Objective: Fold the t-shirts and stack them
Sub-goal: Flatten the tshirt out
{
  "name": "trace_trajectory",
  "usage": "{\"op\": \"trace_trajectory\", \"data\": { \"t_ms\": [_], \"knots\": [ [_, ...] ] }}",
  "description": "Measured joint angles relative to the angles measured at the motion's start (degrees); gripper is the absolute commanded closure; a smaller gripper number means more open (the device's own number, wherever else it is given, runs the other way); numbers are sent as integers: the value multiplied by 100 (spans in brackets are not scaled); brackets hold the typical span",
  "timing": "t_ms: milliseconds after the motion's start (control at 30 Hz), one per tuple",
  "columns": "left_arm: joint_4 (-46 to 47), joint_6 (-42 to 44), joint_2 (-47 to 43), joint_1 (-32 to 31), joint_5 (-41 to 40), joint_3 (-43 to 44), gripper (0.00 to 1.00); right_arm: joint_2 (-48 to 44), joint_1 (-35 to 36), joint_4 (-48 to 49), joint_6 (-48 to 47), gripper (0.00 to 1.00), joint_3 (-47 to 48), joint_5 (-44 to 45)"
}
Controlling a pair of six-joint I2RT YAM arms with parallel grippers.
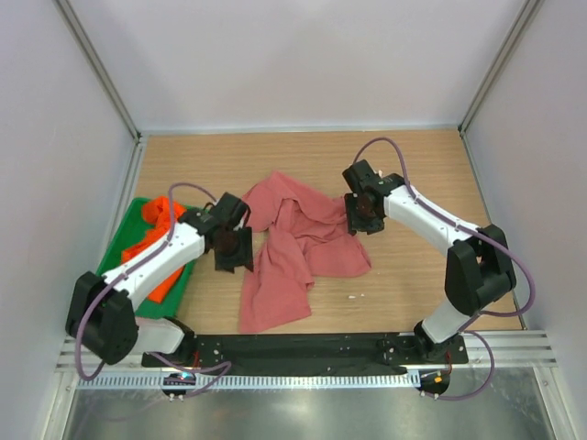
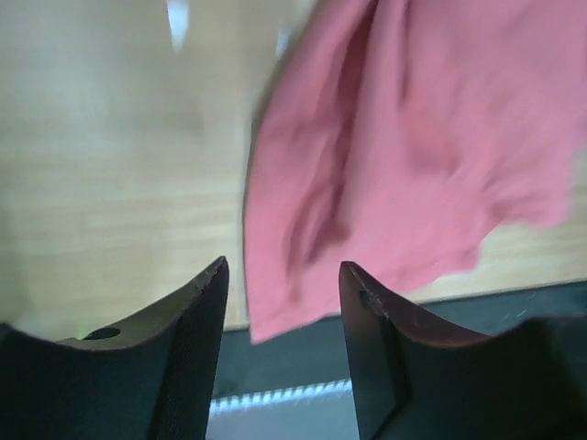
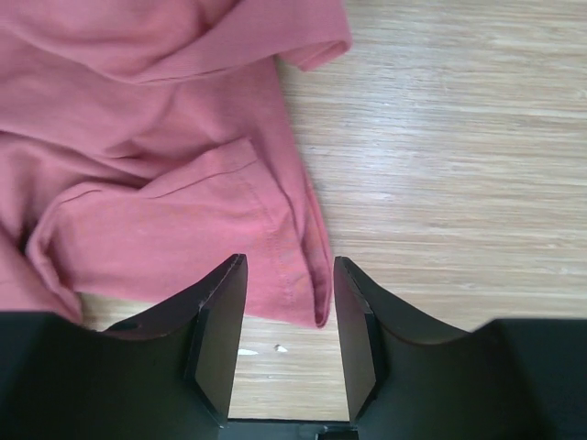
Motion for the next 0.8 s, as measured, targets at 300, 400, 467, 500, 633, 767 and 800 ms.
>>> {"op": "trace_trajectory", "data": {
  "t_ms": [300, 400, 467, 500, 633, 767, 800],
  "knots": [
    [-435, -1333, -1228, -957, -83, -2028, 38, -595, 184, 321, 155, 51, -671, -549],
    [-369, -1718, -1537, -957, -44, -2527, 43, -772, 391, 400, 269, 51, -857, -669],
    [-234, -1945, -1620, -957, 17, -2771, 51, -861, 483, 444, 337, 52, -916, -734],
    [-111, -2017, -1604, -957, 96, -2879, 52, -896, 520, 452, 352, 52, -933, -763],
    [181, -2229, -1300, -979, 339, -2977, 53, -920, 542, 468, 376, 51, -935, -778],
    [385, -2389, -1255, -1093, 577, -2977, 54, -920, 538, 470, 367, 52, -935, -774],
    [437, -2409, -1259, -1113, 612, -2986, 54, -920, 538, 470, 365, 52, -935, -776]
  ]
}}
